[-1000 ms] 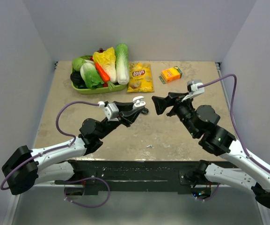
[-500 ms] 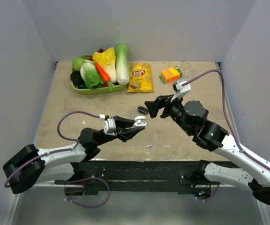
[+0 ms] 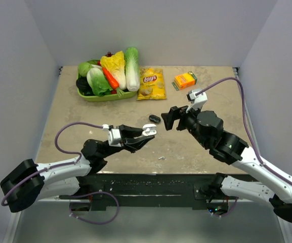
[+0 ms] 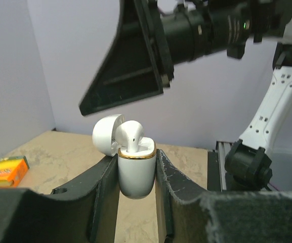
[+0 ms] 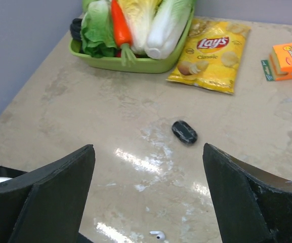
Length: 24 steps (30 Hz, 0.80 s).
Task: Insert the wireless bluetooth earbuds into the charging case
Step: Pick up the earbud from the center of the board.
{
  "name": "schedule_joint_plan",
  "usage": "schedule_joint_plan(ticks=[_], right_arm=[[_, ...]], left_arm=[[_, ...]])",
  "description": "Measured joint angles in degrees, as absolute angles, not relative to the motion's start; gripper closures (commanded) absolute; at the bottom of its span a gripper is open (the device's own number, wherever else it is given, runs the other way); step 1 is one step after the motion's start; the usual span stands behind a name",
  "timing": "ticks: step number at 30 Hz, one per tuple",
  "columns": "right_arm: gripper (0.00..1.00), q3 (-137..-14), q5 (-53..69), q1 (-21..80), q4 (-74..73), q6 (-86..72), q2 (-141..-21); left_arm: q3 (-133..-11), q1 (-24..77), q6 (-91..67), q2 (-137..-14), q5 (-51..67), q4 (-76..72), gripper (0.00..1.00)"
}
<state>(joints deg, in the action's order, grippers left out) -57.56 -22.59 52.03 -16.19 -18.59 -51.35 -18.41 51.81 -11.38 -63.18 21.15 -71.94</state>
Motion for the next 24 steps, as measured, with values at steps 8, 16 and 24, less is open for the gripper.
schedule_joint_plan(ticks=[8,16,24], right_arm=[[0.25,-47.5,-22.4,51.1,-16.8,-21.6,-50.7],[0.31,-36.1,-13.4,51.1,-14.7,-25.7,-60.6],[0.67,-30.1,-10.8,51.1,-8.7,-36.0,-64.6]], left_arm=[[-13.1,51.8,-13.8,-51.2,15.7,-73.5,1.00],[-7.2,51.9,-19.0,-43.7,12.6,-73.6,1.00],[-6.2,52.4,-20.9,-44.2,11.6,-74.0,1.00]])
